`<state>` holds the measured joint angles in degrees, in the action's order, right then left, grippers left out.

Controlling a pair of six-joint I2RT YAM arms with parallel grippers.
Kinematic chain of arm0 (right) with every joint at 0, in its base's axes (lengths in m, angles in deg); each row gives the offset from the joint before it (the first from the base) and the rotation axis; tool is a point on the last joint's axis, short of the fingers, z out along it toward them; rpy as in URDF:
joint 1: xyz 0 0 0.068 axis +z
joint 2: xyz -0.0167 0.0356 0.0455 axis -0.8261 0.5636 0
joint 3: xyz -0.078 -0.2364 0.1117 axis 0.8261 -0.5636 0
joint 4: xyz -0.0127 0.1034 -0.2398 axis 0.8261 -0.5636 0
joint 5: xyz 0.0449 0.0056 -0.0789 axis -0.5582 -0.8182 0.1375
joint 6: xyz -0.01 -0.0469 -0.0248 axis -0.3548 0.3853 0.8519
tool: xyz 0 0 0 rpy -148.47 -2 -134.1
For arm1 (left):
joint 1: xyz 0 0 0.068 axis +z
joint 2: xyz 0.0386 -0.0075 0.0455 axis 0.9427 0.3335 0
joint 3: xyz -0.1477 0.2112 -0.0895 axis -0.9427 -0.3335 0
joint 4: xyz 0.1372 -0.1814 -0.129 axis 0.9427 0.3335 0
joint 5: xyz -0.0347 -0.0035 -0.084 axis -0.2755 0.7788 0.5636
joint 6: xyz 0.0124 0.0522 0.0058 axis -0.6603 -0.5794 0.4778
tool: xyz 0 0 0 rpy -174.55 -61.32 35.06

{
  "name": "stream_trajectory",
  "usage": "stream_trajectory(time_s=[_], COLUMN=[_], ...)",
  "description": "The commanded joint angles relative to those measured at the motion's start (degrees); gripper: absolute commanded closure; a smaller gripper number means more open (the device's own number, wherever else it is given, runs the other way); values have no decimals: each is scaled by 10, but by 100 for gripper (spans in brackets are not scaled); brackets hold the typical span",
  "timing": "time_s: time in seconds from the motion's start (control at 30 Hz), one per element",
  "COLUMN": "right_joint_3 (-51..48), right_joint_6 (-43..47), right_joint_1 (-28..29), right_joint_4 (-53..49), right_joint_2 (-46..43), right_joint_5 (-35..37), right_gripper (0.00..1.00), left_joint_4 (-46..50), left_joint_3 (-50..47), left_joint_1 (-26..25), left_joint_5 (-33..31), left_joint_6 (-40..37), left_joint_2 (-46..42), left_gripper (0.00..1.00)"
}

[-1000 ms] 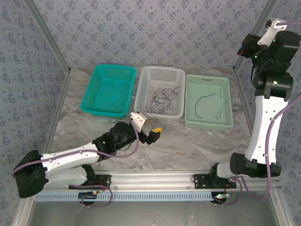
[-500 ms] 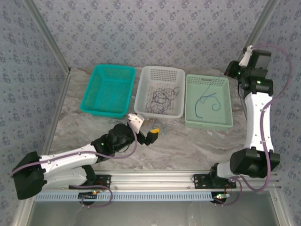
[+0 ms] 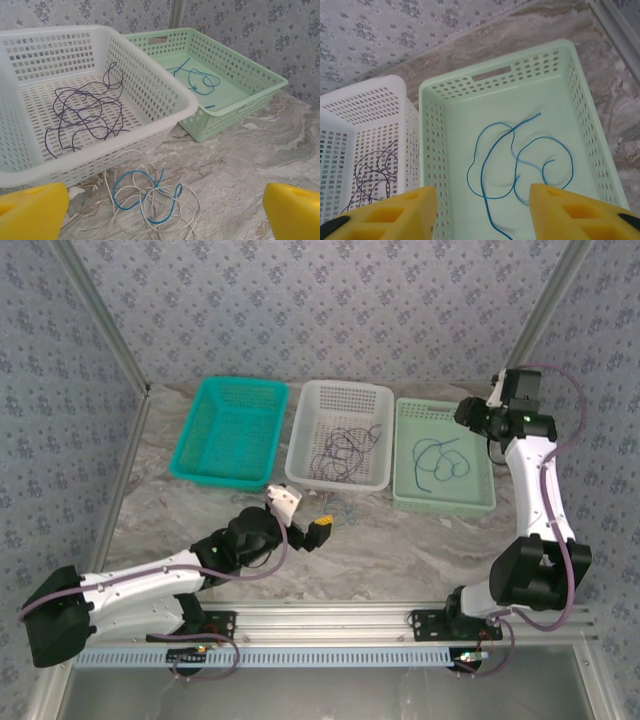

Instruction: Untangle the cables

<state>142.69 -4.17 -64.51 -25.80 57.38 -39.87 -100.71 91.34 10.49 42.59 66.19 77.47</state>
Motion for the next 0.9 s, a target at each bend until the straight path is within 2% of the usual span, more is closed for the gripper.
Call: stream_trajectory(time_s=[0.0,0.1,0.23,0.5,0.57,0.63,0.77,0.87], right_joint_3=[-2,-17,-68,-270,-300,-324,-353,-379], right_joint_6=[-2,16,42,-8,-6,-14,-45,-64], right_joint_1=[15,58,156,330,372,403,442,474], right_joint_4=[-9,2,-1,103,110,119,152,198], right_joint_2=[-13,-48,-94,-179,-182,-172,-114,-89], right_joint_5=[-11,-15,6,1,25,40,-4,10], right_gripper=[39,27,23,33,36,36,40,41], left_joint_4=[3,12,23,73,72,71,80,91], left_joint_3=[-4,-7,-13,-18,-24,-28,-27,-17], left_joint_1=[-1,0,8,53,62,70,83,84], left_joint_5=[-16,-43,-72,-81,-79,-80,-71,-58], left_joint_6=[8,20,46,114,126,139,159,163], left_joint_2=[-15,-18,-23,-25,-30,-33,-22,-6], left_gripper=[0,1,1,0,1,1,1,1])
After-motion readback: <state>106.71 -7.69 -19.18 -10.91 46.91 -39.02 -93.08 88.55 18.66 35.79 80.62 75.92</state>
